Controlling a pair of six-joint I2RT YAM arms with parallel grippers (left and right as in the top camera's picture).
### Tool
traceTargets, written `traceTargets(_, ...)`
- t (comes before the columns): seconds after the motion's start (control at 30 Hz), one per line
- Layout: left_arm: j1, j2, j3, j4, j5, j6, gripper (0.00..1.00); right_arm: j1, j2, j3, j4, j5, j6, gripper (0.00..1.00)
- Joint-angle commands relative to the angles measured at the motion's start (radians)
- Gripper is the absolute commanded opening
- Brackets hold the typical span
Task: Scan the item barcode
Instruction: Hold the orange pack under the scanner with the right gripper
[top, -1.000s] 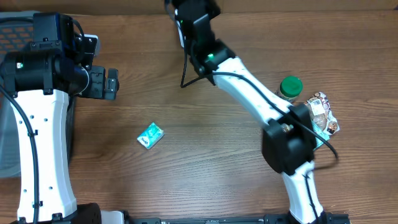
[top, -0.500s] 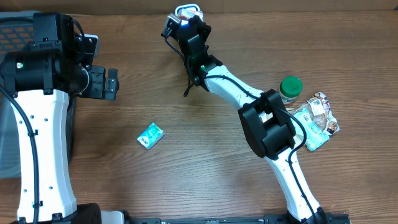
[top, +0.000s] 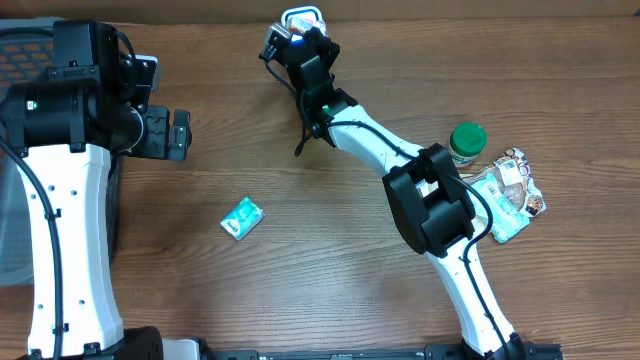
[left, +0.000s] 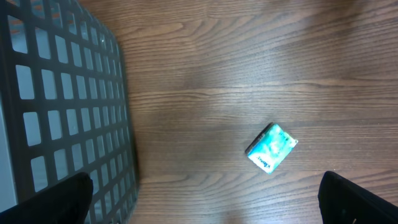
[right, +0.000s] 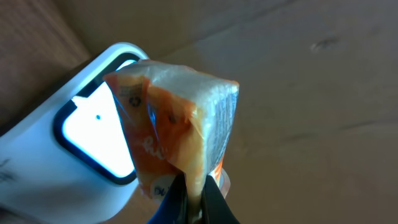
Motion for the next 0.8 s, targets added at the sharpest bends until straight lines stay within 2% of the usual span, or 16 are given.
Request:
traceTargets(0.0,-0.001,0.003,0.008,0.002,-0.002,0.011,1.0,0.027,-0.132,0.006,-0.067,0.005,0.157,0.04)
traceTargets(0.1,-0.001,0.003,0.008,0.002,-0.002,0.011,0.99,0.047,-0.224,0.006,-0.203,-0.038,0.248,0.04)
traceTargets(0.27,-0.001,0.003,0.008,0.002,-0.002,0.011,1.0,0.063,-0.39,0.006,-0.482,-0.244,0.438,0.04)
traceTargets(0.5,-0.001,0.003,0.008,0.002,-0.002,0.011,1.0,0.059,-0.579,0.006,-0.864,-0.478,1.039,0.04)
traceTargets(0.67,-0.001,0.003,0.008,0.002,-0.002,0.011,1.0,0.038,-0.647,0.006,-1.089,-0.755,1.163,0.04)
traceTargets(0.77,-0.001,0.003,0.008,0.002,-0.002,0.011,1.0,0.018,-0.663,0.006,-1.197,-0.908,1.185,0.04)
